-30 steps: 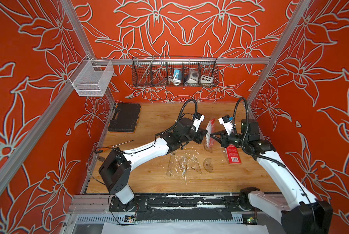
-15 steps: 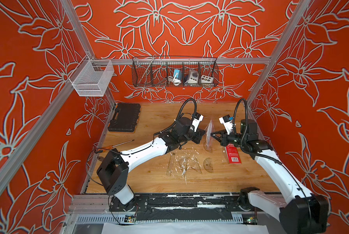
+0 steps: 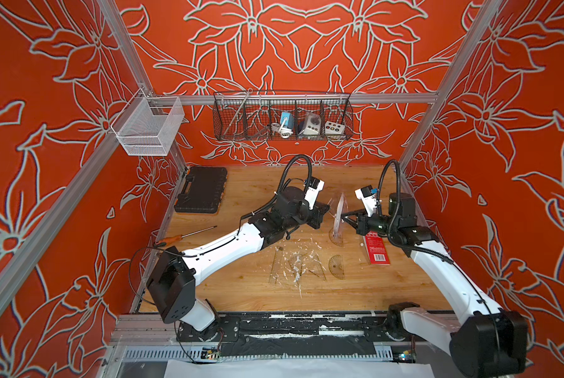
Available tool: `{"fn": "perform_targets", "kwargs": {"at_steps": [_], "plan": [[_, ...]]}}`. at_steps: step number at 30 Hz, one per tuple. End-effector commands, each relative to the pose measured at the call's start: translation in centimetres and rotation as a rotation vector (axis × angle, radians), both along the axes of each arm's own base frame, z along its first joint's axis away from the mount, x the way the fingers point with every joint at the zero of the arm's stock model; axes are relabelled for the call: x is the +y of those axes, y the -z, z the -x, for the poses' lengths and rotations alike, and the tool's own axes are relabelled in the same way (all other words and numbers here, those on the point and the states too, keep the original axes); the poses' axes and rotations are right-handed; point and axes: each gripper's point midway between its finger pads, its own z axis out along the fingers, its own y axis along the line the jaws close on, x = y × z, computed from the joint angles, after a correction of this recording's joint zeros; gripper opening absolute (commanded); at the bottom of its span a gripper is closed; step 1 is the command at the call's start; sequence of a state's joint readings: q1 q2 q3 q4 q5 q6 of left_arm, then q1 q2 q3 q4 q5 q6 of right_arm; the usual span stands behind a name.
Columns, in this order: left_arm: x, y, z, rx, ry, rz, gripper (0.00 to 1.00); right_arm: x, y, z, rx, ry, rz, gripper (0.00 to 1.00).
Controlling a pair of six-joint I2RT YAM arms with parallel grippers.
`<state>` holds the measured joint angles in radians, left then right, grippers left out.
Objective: Open the ruler set and take out the ruler
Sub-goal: Take out the ruler from the ruler set bag, then place the ruler at the center of the board.
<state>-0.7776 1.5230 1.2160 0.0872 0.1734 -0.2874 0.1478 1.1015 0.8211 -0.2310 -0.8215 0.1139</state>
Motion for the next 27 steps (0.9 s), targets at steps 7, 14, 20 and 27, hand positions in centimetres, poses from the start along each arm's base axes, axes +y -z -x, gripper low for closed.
{"fn": "perform_targets", "kwargs": {"at_steps": [7,14,20,27], "plan": [[3.5,-3.9,-1.5,-0.07,-0.049,0.046,0.0,-0.3,-0.2,-0.1,-0.017,-0.006,-0.002,0.0],[7.4,-2.6,-2.2,0.022,0.008,0.155,0.0,-0.5,-0.7,0.1,-0.028,-0.001,0.005,0.0],[6.8,2.0,-1.6,0.174,0.142,0.181,0.0,-0.5,-1.0,0.2,-0.026,0.0,0.008,0.0],[4.6,9.5,-1.6,0.392,0.253,0.184,0.0,-0.6,-1.3,0.5,-0.036,0.003,0.002,0.0]]}}
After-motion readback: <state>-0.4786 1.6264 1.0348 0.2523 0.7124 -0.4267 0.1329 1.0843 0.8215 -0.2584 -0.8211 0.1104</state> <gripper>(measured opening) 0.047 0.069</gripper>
